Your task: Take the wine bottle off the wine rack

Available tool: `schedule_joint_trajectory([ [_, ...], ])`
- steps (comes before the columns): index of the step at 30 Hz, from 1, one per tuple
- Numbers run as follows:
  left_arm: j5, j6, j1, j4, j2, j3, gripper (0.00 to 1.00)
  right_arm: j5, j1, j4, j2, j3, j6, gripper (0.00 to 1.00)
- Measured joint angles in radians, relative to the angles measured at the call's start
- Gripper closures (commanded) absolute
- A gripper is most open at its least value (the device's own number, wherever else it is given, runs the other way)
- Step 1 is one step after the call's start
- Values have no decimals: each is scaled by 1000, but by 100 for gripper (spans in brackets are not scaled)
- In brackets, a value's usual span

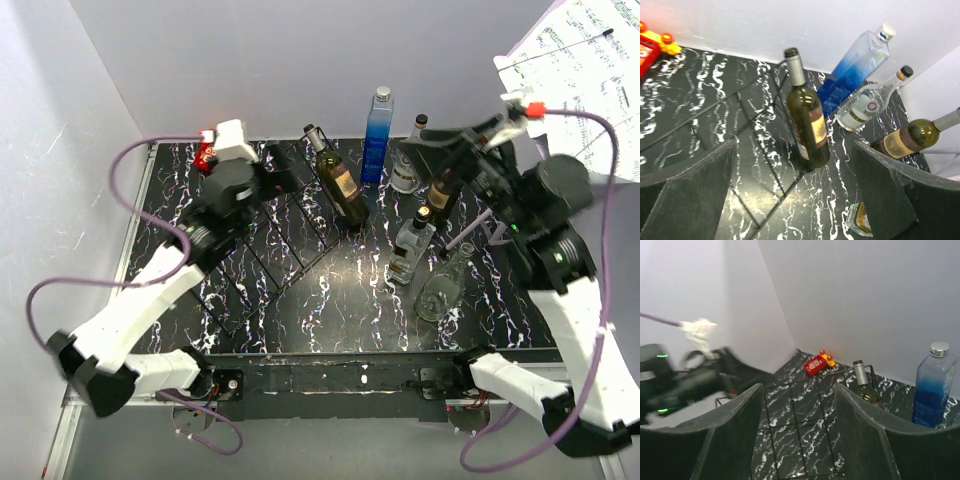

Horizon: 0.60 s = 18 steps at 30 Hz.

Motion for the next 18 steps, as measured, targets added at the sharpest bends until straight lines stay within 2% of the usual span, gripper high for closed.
schedule_joint_trajectory([
  [7, 2, 105, 38, -66, -363, -169, 2, 98, 99, -109, 367, 254, -134, 35],
  [14, -4, 217, 38, -159, -569, -323, 2, 217, 172, -177, 681, 397, -258, 34],
  [18, -14, 265, 38, -180, -652, -424, 2, 281, 201, -194, 837, 488, -327, 29],
])
